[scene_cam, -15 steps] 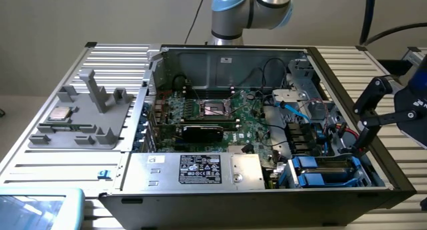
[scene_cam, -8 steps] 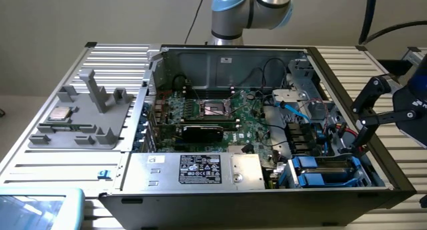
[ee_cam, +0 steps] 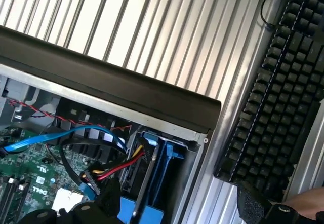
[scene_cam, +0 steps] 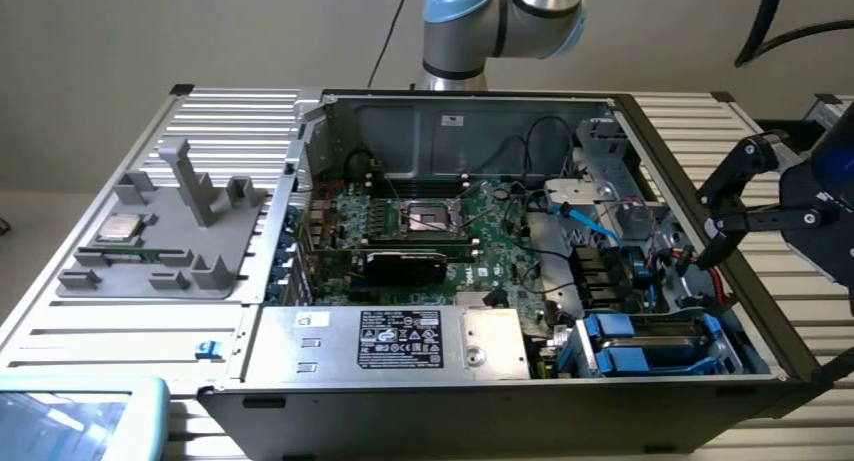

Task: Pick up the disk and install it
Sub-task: 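Insert the first disk wire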

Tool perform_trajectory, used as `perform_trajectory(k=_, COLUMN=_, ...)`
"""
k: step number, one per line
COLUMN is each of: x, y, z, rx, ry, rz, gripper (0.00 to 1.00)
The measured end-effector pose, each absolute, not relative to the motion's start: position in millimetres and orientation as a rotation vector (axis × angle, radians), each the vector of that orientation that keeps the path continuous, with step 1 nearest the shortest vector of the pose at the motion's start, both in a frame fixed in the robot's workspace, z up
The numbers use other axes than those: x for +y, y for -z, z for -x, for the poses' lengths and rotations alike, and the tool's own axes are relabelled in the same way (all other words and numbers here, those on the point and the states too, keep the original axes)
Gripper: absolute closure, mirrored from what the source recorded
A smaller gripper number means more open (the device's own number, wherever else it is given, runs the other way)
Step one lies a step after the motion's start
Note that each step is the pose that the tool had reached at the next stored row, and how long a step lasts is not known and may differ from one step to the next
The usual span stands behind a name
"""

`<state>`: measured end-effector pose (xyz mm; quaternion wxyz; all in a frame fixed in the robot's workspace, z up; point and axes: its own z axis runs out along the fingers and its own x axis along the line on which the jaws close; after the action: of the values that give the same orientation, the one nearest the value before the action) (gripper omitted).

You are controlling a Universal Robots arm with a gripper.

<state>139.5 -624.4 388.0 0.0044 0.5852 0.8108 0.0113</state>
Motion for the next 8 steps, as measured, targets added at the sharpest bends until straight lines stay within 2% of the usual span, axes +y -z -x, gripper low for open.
perform_trajectory(k=3, x=-628.7, y=-387.3, z=-137.4, rx=2.561, ry=-0.091, rz=-1.846, gripper=0.01)
perform_trajectory(k=8, x=-643.3, y=-385.3, z=-135.6, rx=2.57, ry=-0.116, rz=-1.852, gripper=0.01)
